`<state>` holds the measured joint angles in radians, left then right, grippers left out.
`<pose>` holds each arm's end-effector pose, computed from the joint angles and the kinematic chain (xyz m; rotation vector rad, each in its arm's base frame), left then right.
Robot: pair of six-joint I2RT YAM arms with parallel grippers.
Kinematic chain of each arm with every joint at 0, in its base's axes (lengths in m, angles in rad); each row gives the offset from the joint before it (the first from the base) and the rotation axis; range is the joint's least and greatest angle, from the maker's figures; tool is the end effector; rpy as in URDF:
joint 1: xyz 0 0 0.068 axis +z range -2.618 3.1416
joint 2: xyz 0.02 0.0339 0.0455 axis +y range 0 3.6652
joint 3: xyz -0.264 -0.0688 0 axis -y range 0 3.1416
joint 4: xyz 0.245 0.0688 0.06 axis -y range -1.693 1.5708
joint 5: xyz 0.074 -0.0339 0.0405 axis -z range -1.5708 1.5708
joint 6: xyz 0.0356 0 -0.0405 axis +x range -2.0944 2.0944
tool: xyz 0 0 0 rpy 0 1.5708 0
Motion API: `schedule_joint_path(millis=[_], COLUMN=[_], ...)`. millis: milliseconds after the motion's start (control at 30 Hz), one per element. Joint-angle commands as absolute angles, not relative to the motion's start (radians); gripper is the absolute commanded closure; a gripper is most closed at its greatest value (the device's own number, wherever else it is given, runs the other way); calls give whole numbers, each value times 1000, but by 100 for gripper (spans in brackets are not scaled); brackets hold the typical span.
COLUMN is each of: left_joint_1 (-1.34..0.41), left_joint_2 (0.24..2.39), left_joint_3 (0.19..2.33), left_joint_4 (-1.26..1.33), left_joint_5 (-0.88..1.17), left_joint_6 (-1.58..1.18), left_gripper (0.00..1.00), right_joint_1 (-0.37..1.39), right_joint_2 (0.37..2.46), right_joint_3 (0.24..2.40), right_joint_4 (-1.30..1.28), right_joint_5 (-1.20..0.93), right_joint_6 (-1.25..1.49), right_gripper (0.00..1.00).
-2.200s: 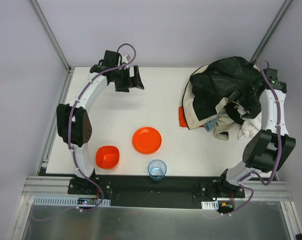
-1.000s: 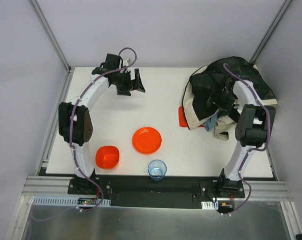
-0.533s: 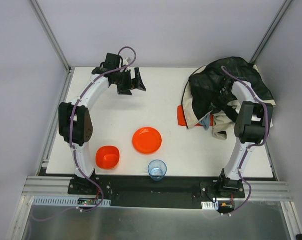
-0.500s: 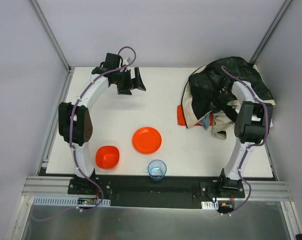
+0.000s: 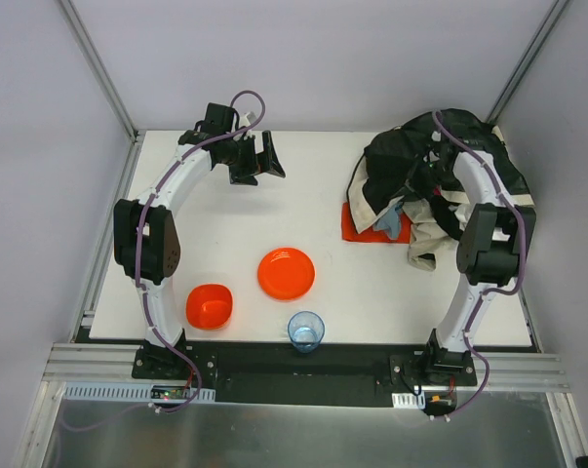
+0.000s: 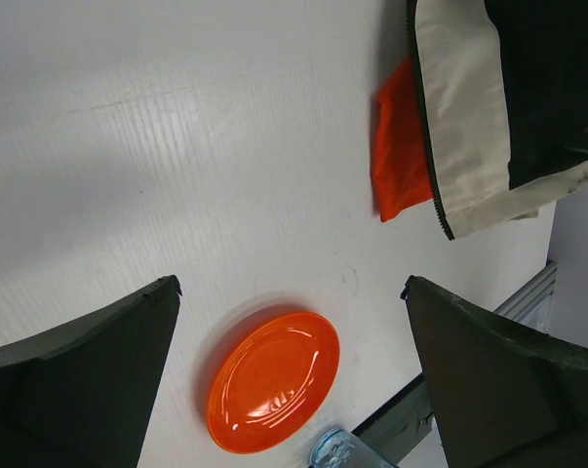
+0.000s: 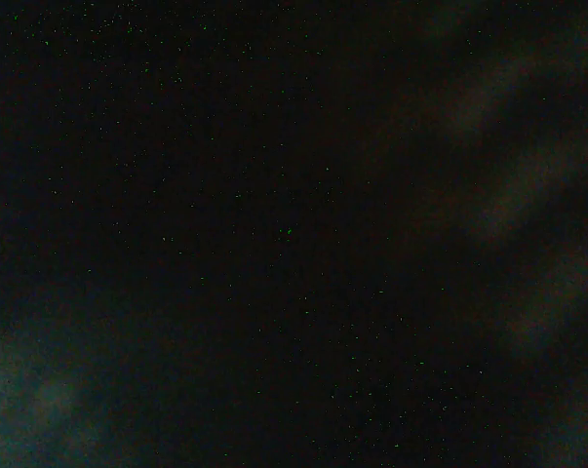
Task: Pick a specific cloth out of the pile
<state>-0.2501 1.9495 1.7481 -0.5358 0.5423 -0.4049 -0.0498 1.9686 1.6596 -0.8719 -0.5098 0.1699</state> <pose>0.4286 -0.1284 0.2983 0.1066 2.3650 -0.9531 0.4142 -0.0032 0.2424 0.1576 2.6930 0.7326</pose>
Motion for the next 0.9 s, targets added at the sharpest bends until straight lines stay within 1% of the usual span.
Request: schedule_joint_path(millis=[0,267,367,567,733,800,867], left_joint_1=[-261,-265,-268,-272,-273,-276,-276], left_joint_2=[1911,1928,1934,1936,1930,1928,1930], left_joint_3=[1770,1799,1807,1807,1810,1809,1807], left_joint_4=[-522,-522,-520,-523,-523,-522,-523], left_joint_5=[551,563,568,566,568,566,569], left_joint_6=[-411,-420,-420,-420,-428,-426,-425], left_gripper=[1,1,1,1,1,1,1], right_joint_1=[-37,-58,-95,-241,-359,-396,-416], right_joint_2=[1853,1855,1862,1900,1914,1901,1878], right_joint_3=[1787,2064,2140,2275,2370,2370,2358], right_joint_4=[-763,-735,-694,-652,-652,-664,-708], right_joint_5=[-675,-703,-709,-647,-526,-453,-318], right_joint_6=[230,273,320,396,396,359,298], right_gripper=[99,99,99,99,99,100,99])
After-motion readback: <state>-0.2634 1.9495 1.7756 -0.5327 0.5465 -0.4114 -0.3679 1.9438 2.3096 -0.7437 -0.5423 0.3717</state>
